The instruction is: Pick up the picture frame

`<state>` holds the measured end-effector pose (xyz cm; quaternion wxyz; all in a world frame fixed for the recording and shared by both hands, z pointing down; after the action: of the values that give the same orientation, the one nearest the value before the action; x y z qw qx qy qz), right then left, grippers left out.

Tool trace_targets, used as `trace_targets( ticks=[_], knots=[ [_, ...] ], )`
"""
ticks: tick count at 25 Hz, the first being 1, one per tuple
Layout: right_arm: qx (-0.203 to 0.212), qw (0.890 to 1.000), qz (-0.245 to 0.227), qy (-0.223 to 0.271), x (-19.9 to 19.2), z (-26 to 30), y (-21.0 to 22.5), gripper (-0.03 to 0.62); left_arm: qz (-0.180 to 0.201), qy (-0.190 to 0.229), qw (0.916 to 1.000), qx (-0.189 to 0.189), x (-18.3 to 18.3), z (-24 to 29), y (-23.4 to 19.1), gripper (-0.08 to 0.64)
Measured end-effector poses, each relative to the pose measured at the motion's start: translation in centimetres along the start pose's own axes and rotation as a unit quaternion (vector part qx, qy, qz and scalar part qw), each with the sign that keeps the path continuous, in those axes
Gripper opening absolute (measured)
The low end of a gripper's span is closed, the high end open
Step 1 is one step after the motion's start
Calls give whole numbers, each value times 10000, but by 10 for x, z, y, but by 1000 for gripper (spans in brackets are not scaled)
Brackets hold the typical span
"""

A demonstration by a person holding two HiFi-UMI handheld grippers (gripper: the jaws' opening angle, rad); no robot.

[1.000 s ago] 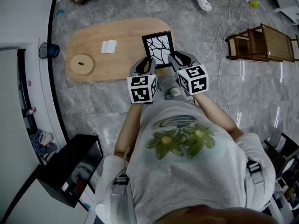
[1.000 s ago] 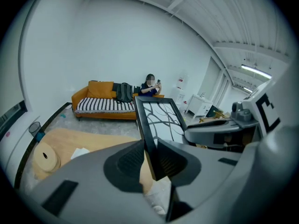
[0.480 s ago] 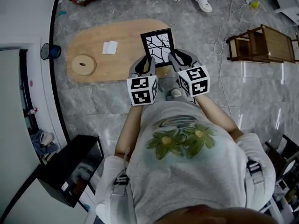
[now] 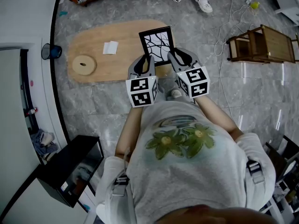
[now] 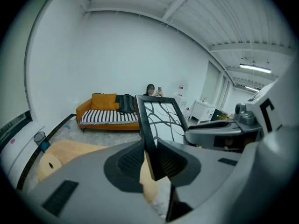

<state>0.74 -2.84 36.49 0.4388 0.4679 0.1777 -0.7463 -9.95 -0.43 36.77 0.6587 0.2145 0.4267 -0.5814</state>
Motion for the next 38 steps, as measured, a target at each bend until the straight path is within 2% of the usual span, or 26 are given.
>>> trace_targets(
  ticks=[19, 38],
  knots=[
    [16, 9998, -67, 182, 8, -9, -3, 89, 97, 152, 9998, 102, 7, -10, 6, 94],
    [68, 9999, -74, 81, 6, -9, -4, 89, 107, 134, 9997, 188, 6, -14, 6, 94]
  ],
)
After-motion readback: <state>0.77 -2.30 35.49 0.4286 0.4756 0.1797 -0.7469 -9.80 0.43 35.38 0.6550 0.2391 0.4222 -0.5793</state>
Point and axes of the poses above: the fingertips, and each gripper's own axes: z forward along the fingers, y to its right, x out of its top, the point moved 1 cm from there along -z, backward along the fingers, and after that the axes turned 2 degrees about -x, right-handed, at the moved point
